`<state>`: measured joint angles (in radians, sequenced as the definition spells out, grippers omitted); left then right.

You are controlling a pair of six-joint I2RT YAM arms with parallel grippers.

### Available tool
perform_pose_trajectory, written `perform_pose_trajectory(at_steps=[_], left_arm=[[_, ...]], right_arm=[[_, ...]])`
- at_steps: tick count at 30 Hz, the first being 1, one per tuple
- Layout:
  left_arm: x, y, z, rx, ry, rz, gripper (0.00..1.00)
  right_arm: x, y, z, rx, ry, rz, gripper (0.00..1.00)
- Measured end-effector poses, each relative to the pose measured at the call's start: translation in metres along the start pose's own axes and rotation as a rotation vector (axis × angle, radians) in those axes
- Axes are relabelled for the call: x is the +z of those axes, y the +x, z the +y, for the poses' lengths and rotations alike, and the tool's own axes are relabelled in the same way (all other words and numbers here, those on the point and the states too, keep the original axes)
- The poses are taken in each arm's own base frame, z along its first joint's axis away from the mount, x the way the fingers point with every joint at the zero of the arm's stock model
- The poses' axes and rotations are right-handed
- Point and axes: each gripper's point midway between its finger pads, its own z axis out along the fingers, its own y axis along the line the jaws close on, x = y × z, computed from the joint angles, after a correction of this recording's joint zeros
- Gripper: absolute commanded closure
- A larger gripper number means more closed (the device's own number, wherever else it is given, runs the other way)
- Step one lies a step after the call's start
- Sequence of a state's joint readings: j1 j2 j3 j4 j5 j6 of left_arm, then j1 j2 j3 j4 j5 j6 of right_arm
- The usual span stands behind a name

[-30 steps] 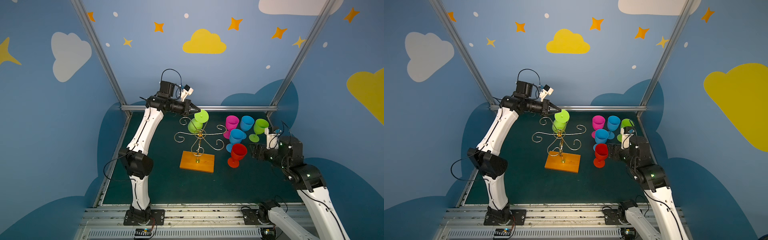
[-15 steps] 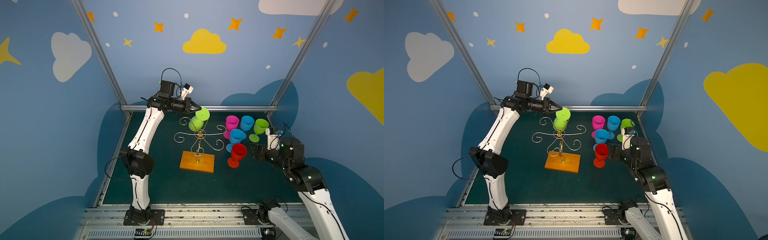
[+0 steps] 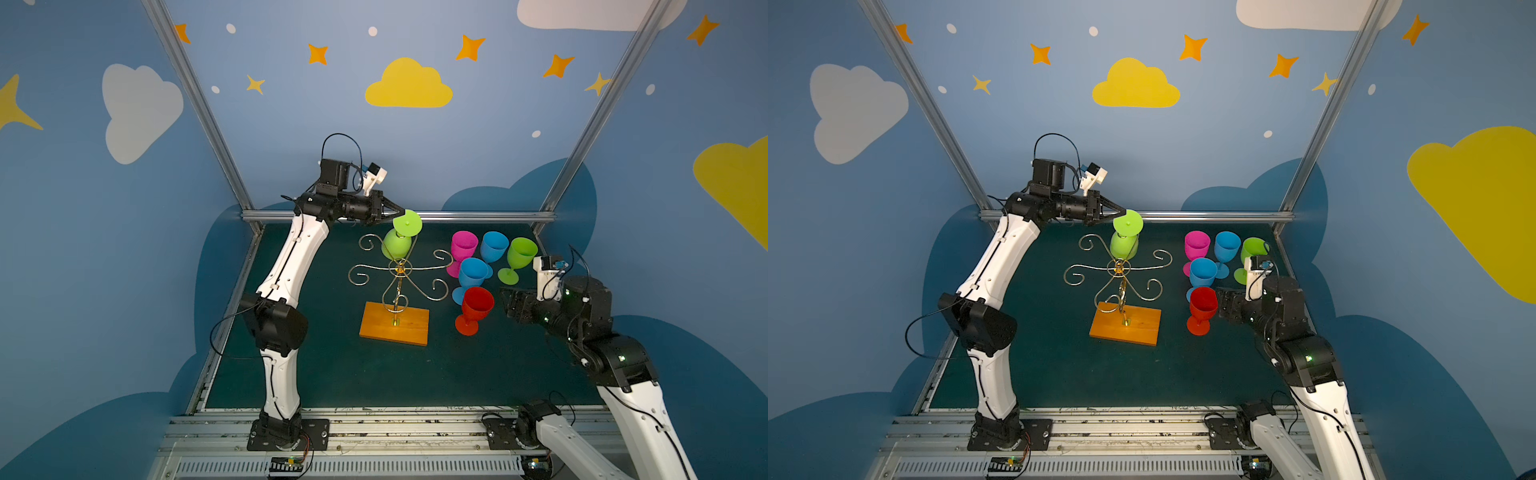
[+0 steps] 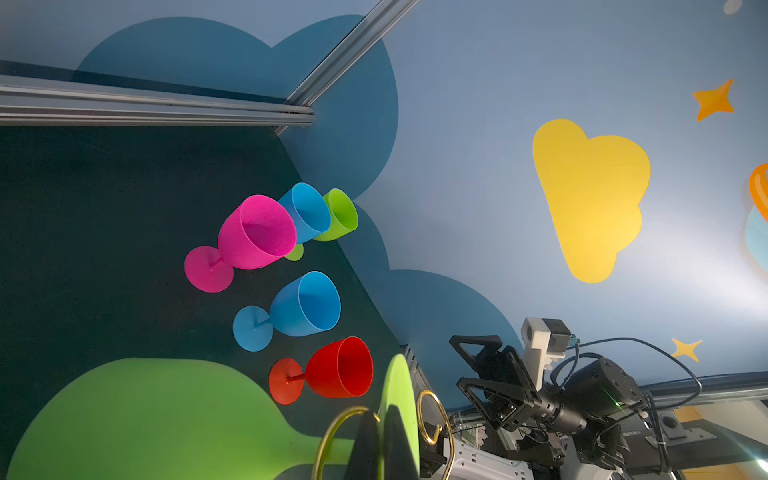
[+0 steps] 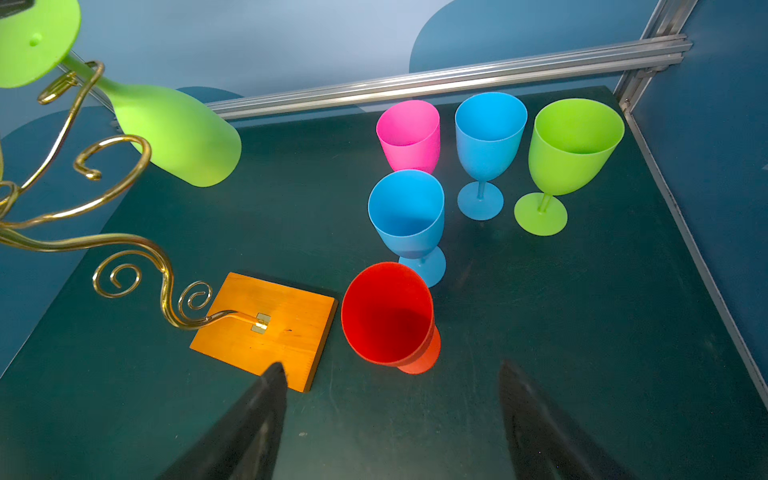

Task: Take the wine glass off the wine glass rack
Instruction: 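Lift the green glass up off the rack with the left gripper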

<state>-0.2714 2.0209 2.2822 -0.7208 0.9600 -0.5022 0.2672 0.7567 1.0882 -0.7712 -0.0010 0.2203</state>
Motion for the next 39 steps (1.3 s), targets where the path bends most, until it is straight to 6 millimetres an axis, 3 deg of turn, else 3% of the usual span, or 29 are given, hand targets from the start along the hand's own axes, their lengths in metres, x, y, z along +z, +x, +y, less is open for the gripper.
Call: perform_pose_trajectory(at_steps=[19, 39], left_arm=[[0.01, 0.015, 0.002, 0.032, -0.001, 0.053, 0.97], [0.002, 0.029, 0.004, 0.044, -0.029, 0.076, 0.97]], right_arm=[[-0.001, 0.0, 0.0, 0.001, 0.001, -0.001, 0.21], [-0.005, 0.0, 0.0, 0.001, -0.001, -0.011, 0.21]])
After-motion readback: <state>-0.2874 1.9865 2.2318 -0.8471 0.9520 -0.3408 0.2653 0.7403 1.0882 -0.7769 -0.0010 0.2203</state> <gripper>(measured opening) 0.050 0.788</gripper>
